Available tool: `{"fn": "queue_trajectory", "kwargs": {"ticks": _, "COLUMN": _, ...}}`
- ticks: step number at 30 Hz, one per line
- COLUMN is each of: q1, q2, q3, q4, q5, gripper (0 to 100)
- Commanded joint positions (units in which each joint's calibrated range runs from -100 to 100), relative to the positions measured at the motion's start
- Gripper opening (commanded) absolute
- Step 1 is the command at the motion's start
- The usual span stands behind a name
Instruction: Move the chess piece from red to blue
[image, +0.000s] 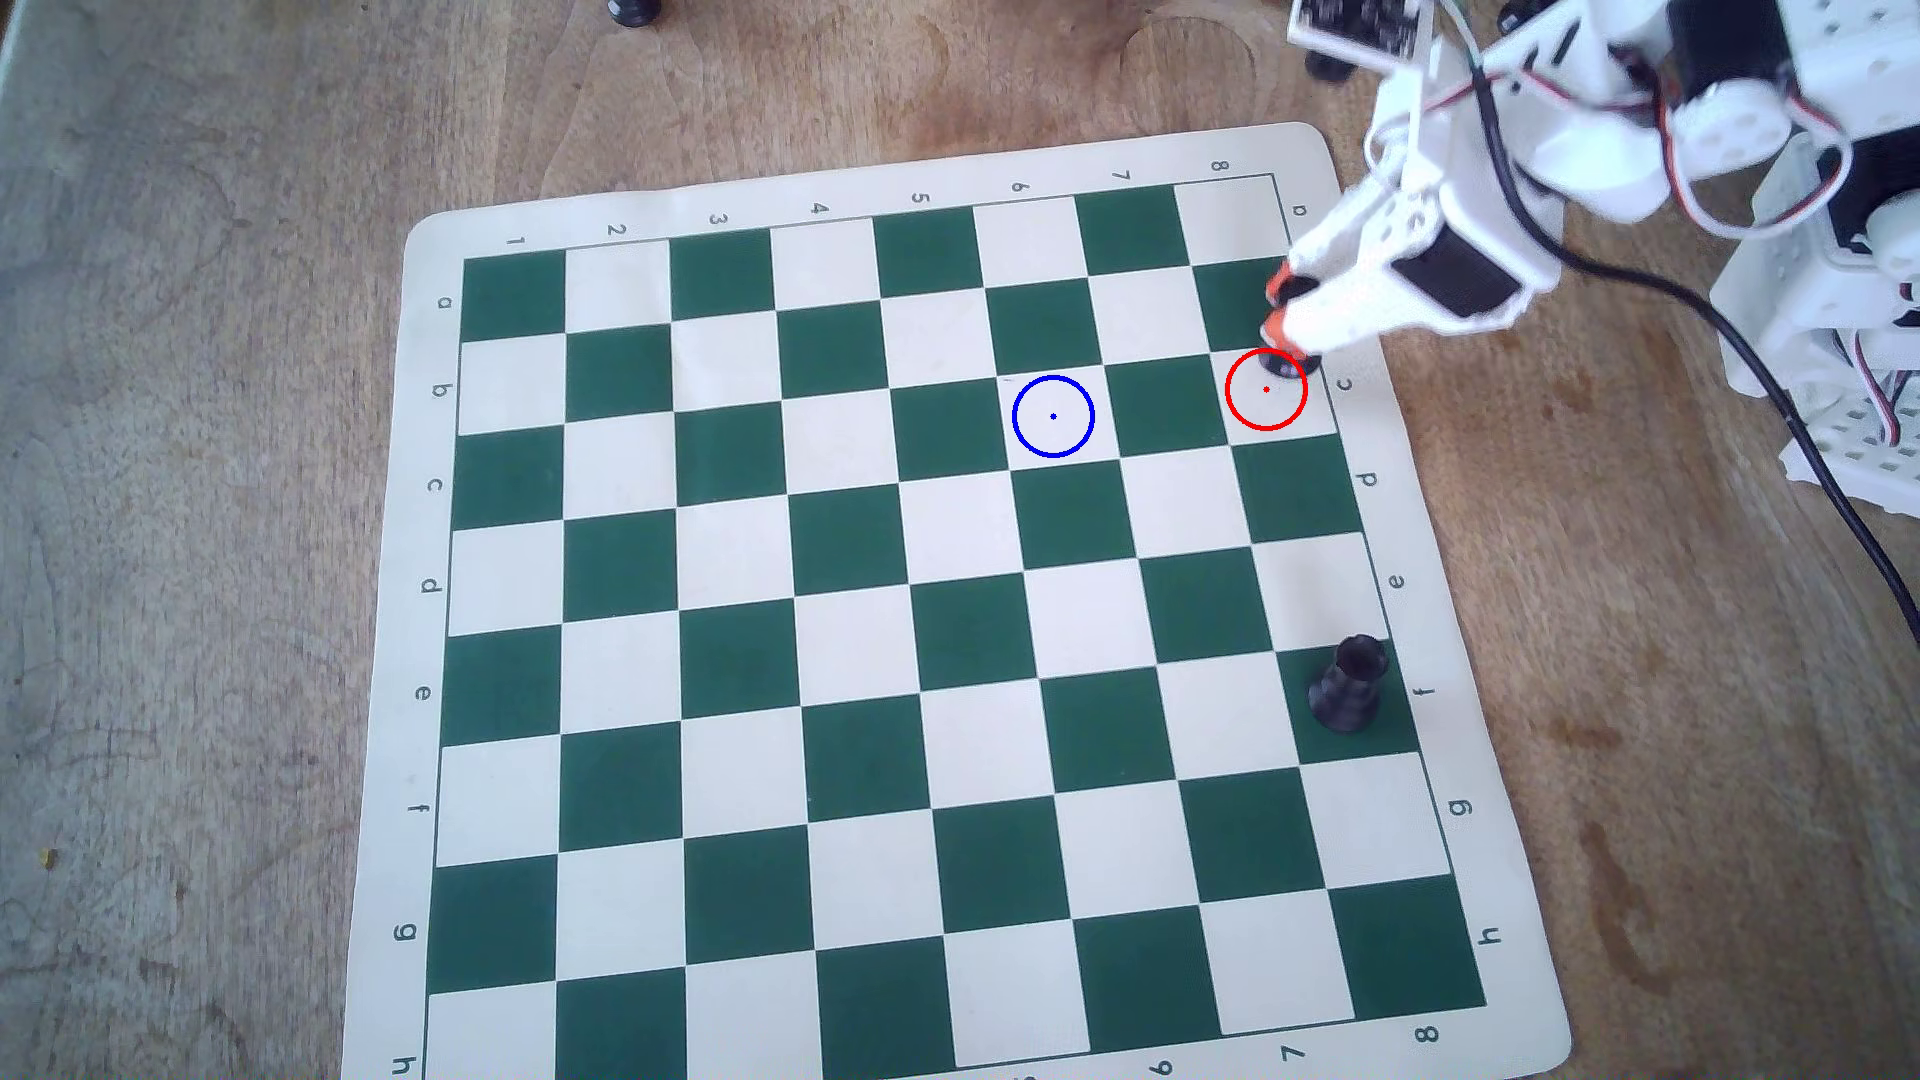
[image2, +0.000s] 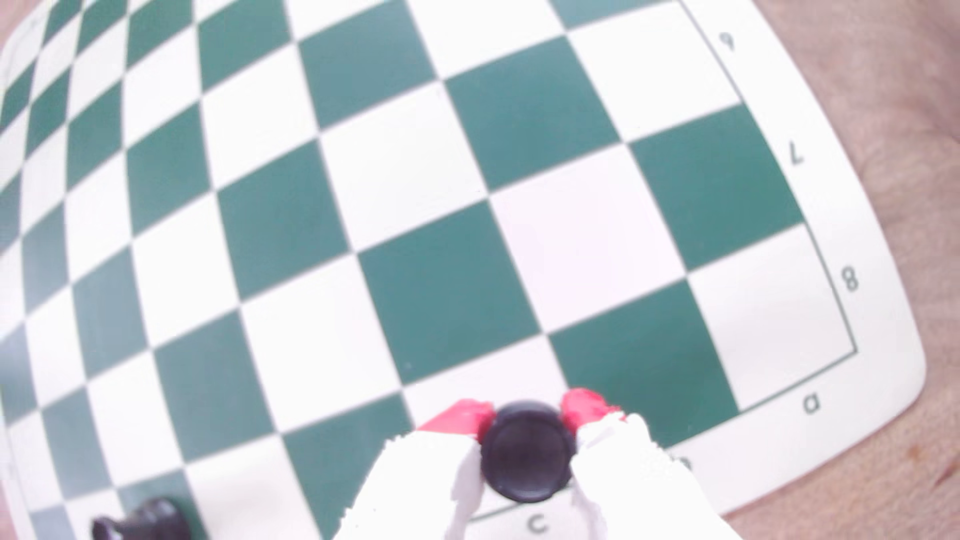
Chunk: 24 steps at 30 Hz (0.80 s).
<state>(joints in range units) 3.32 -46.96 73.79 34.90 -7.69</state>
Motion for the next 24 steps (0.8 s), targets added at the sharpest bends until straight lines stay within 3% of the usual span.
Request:
{"fn": "queue_trajectory", "kwargs": {"ticks": 1, "q1": -0.8, "q2": -4.7, "q3": -18.7, "q4": 13.6, "q5": -1.1, "gripper": 0}}
{"fn": "queue_trajectory", "kwargs": {"ticks": 7, "q1": -0.9, "q2": -1.3, "q3": -31.1, "q4": 15.0, "q5": -2.5, "gripper": 1}}
{"fn": "queue_trajectory", "kwargs": {"ticks": 17, "q1": -3.3, "q2": 21.0, "q3": -37.9, "q4": -1.6, "q5": -5.8, "gripper": 1}}
{"fn": "queue_trajectory", "kwargs": {"ticks": 24, "q1": -4.8, "q2": 31.7, "q3": -42.0, "q4": -4.2, "q5": -6.2, "gripper": 1}}
